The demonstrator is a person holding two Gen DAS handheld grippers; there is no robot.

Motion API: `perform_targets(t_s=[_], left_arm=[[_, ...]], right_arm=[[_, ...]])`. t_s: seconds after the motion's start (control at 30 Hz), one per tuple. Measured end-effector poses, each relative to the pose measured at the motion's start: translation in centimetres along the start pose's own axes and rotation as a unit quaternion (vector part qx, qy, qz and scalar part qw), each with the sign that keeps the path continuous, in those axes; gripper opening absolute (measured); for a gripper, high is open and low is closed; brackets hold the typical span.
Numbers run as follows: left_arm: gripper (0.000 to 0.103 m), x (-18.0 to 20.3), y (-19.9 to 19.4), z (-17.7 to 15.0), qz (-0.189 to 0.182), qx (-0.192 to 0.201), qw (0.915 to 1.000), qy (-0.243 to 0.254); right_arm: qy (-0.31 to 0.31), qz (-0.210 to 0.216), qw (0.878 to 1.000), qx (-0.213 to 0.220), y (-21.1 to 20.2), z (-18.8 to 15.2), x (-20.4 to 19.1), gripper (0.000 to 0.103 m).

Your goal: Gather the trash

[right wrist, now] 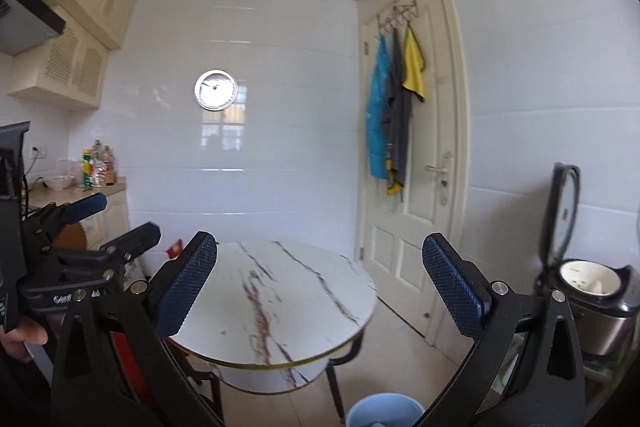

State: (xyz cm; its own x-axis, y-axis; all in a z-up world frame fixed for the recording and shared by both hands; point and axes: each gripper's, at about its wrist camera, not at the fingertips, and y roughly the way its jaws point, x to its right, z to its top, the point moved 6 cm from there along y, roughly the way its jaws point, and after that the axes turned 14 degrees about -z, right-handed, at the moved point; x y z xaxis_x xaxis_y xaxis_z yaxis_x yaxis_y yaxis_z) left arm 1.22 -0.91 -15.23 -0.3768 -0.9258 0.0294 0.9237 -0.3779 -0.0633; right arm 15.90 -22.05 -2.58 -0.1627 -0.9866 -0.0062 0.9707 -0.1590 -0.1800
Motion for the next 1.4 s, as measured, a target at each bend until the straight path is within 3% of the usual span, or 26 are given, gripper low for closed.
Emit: perform_targets(t_s=[0.23, 0.47, 0.77, 0.9, 1.4], left_arm=[[0.102, 2.8, -2.2, -3.6, 0.006, 0.01, 0.9999, 0.001], [0.102, 3.7, -2.6, -5.7, -0.001, -0.011, 0.9998, 0.015], [0.102, 0.8, -1.2, -2.8, -0.003, -0.02, 0.9997, 0.011], [0.102, 0.2, 1.9, -1.5, -0.002, -0.021, 0.9997, 0.011], [0.102, -1.0, 3.1, -0.8, -0.002, -0.019, 0.9997, 0.013]], right_arm=[[-0.01, -0.003, 0.999, 0.041, -1.6, -0.1, -3.0, 0.103], [-0.013, 0.004, 1.0, 0.027, -1.4, -1.4, -4.2, 0.103], [-0.012, -0.006, 1.0, 0.025, -1.3, -1.8, -4.1, 0.103], [-0.006, -0.013, 1.0, 0.024, -1.3, -1.7, -3.6, 0.103], [-0.002, -0.011, 1.0, 0.022, -1.1, -1.7, -3.4, 0.103]])
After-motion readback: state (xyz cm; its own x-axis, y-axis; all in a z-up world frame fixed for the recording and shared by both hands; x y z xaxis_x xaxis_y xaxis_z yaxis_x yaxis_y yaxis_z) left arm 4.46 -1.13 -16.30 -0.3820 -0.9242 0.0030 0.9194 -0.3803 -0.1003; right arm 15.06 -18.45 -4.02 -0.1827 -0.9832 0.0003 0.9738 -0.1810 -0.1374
